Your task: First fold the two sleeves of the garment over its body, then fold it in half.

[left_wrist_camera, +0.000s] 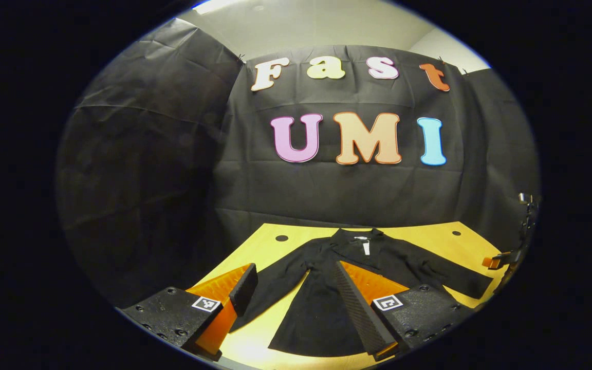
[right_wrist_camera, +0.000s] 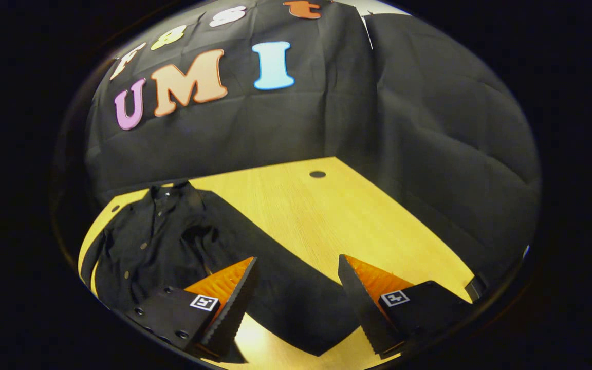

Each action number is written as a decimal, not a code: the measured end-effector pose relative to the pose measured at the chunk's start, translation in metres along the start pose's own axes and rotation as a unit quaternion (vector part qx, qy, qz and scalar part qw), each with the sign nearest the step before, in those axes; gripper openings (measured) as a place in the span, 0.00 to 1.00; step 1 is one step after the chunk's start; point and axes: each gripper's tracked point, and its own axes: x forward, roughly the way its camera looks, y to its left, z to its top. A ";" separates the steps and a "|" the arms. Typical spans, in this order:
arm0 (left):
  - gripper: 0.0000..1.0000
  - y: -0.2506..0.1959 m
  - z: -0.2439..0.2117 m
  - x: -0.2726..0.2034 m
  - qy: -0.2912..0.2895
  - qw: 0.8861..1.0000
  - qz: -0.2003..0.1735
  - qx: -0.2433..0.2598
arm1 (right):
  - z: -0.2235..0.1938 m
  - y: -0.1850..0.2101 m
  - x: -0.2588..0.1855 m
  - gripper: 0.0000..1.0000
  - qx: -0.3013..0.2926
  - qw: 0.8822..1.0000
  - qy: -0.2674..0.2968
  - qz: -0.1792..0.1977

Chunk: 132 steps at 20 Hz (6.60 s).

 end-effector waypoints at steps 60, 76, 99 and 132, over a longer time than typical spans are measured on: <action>0.92 0.031 -0.030 -0.015 0.039 0.997 0.047 -0.043 | 0.185 0.218 0.050 0.02 -0.063 0.982 -0.029 0.176; 0.93 0.074 -0.042 -0.018 0.079 0.985 0.129 -0.080 | 0.175 0.492 0.100 0.02 -0.126 0.950 -0.007 0.285; 0.94 0.083 -0.084 -0.031 0.117 0.980 0.140 -0.074 | 0.070 0.586 0.134 0.94 -0.101 0.947 0.101 0.287; 0.95 0.153 -0.240 0.065 0.268 0.958 0.101 0.012 | 0.168 0.194 -0.099 0.98 -0.019 0.981 -0.131 0.143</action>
